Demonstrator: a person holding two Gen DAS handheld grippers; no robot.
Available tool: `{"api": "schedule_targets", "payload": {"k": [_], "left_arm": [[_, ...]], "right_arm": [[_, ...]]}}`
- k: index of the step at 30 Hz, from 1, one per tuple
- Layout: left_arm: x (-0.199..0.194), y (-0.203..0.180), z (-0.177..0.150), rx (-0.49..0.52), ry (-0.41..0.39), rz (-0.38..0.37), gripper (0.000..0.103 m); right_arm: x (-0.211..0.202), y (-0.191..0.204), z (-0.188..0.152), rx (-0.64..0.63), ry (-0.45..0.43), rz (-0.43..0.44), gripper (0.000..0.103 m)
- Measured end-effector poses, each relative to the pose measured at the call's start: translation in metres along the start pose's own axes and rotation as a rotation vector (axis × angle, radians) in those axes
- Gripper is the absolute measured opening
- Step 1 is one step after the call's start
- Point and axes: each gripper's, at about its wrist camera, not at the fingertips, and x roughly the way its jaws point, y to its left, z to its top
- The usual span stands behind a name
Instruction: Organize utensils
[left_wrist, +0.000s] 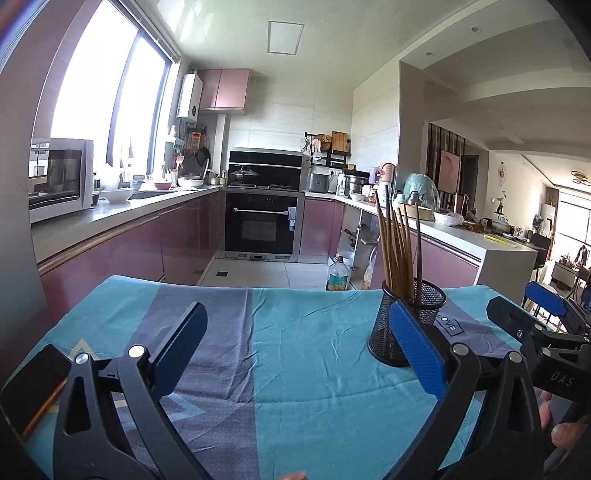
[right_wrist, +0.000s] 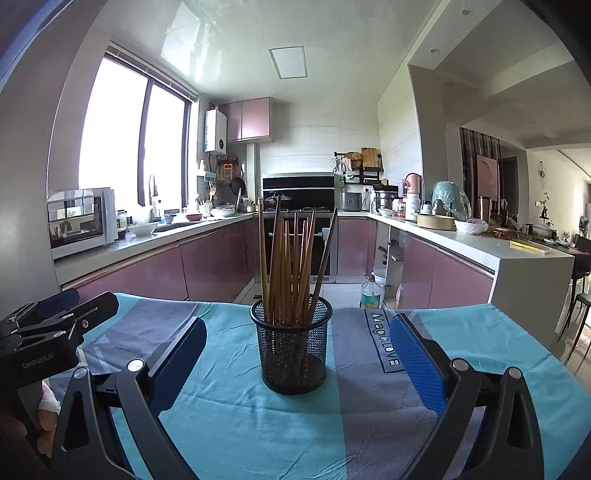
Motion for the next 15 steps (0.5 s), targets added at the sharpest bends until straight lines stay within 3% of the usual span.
{"api": "schedule_targets", "payload": {"k": [15], "left_arm": [[-0.0025,-0.0014,-0.0013,0.003,-0.007,-0.002,0.097]], "right_arm": [[-0.0041,-0.0039,-0.0009,0.015,-0.020,-0.027,0.096]]}}
